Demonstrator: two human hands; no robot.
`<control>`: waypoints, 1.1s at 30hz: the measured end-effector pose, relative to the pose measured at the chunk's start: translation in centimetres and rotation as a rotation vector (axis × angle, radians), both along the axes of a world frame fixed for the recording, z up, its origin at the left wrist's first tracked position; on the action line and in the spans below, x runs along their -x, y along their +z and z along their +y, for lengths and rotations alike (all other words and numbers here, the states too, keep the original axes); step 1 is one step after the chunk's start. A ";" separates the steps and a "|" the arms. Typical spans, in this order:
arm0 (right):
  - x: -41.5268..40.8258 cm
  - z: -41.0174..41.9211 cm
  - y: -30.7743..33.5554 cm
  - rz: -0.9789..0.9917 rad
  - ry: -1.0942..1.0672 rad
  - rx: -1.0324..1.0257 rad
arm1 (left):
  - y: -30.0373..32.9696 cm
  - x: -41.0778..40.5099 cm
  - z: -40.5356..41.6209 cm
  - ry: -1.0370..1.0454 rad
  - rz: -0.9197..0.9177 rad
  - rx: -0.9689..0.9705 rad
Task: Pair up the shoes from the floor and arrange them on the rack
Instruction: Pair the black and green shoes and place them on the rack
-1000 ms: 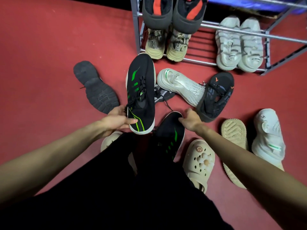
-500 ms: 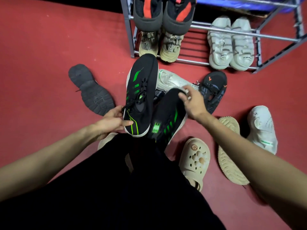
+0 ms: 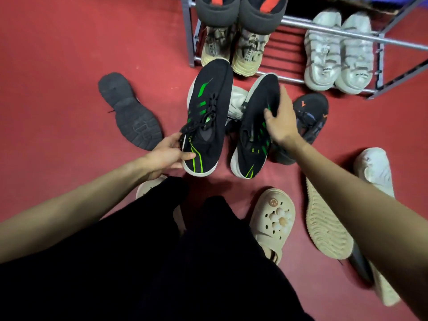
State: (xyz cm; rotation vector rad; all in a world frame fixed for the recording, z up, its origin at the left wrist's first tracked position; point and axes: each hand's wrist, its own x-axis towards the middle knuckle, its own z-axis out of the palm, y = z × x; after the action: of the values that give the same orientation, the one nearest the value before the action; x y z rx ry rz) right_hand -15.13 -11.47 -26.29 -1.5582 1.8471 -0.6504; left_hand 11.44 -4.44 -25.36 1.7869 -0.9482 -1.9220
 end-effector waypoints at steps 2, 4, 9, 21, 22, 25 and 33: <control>-0.4 3.2 -0.8 0.078 -0.049 0.026 | -0.1 -0.2 -0.1 -0.013 -0.022 0.001; -0.8 6.1 -1.4 0.123 -0.107 -0.050 | -0.1 -0.2 -0.3 -0.016 -0.027 0.001; -1.9 9.3 -1.7 0.256 -0.077 -0.454 | 0.9 0.4 -0.5 -0.017 -0.014 -0.002; -2.5 7.4 -4.7 -0.203 -0.411 -0.605 | 1.9 0.6 -1.0 -0.035 0.022 -0.039; -2.7 7.4 -4.9 -0.213 -0.415 -0.587 | 2.1 0.6 -1.0 -0.039 0.025 -0.039; -3.3 7.2 -5.1 -0.313 -0.481 -0.561 | 2.4 0.5 -1.0 -0.042 0.017 -0.035; -5.4 7.4 -3.3 -0.441 -0.476 -0.460 | 3.8 0.3 -1.1 -0.079 -0.022 0.002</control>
State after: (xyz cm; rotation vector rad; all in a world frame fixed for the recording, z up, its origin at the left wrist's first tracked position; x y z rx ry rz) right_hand -9.73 -4.05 -29.55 -0.6224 1.8520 -0.6488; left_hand 11.14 -5.57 -21.53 1.7987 -1.0431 -1.9514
